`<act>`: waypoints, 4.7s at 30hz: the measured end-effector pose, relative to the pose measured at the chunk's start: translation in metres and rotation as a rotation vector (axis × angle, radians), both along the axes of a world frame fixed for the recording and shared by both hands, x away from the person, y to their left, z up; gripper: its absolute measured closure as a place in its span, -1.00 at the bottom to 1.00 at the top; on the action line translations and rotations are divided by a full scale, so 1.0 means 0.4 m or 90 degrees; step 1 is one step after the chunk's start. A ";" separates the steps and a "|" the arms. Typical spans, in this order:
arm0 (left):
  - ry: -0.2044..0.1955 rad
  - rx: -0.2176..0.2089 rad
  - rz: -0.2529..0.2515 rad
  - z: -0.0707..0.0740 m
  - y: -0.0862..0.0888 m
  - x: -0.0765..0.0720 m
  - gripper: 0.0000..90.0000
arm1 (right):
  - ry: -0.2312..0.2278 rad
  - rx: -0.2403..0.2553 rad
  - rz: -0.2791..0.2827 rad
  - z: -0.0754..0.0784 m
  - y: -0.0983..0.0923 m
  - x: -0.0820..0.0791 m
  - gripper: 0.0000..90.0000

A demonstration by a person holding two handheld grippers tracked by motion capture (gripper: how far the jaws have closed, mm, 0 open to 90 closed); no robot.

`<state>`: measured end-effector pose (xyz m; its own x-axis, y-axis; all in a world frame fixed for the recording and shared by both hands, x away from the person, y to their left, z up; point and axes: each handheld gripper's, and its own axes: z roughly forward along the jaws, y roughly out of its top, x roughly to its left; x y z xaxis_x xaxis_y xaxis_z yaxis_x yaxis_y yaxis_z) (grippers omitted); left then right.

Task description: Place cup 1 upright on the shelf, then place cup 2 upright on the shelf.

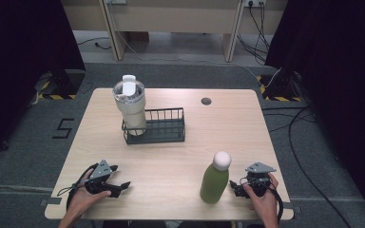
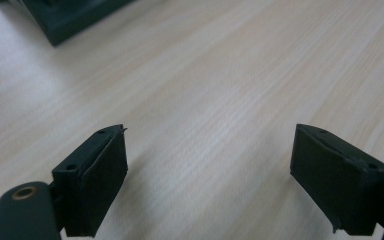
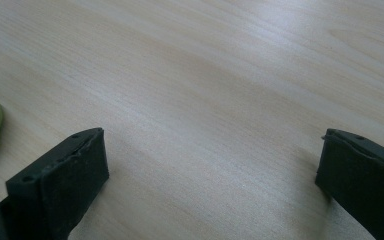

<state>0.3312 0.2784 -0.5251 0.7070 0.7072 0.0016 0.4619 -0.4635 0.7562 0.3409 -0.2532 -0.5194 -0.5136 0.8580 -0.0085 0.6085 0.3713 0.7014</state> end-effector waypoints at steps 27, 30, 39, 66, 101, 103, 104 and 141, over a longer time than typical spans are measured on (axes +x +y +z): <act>0.013 -0.006 0.009 -0.001 -0.002 -0.002 -0.73 | 0.000 0.001 0.000 0.000 0.001 -0.001 -0.99; 0.013 -0.006 0.010 -0.002 -0.002 -0.004 -0.73 | -0.001 -0.001 0.000 0.000 0.002 -0.002 -0.98; 0.013 -0.006 0.010 -0.002 -0.002 -0.004 -0.73 | -0.034 0.021 -0.006 0.009 -0.009 -0.019 -0.61; 0.013 -0.006 0.010 -0.002 -0.002 -0.004 -0.73 | -0.126 0.090 0.077 0.091 0.017 -0.184 -0.66; 0.013 -0.006 0.010 -0.002 -0.002 -0.004 -0.74 | -0.173 0.189 0.188 0.106 0.109 -0.223 -0.67; 0.013 -0.006 0.010 -0.002 -0.002 -0.004 -0.74 | -0.177 0.190 0.193 0.100 0.124 -0.220 -0.67; 0.013 -0.006 0.010 -0.001 -0.002 -0.004 -0.74 | -0.177 0.190 0.193 0.100 0.124 -0.220 -0.67; 0.015 -0.005 0.009 -0.001 -0.002 -0.003 -0.74 | -0.205 0.214 0.172 0.046 0.184 -0.161 -0.63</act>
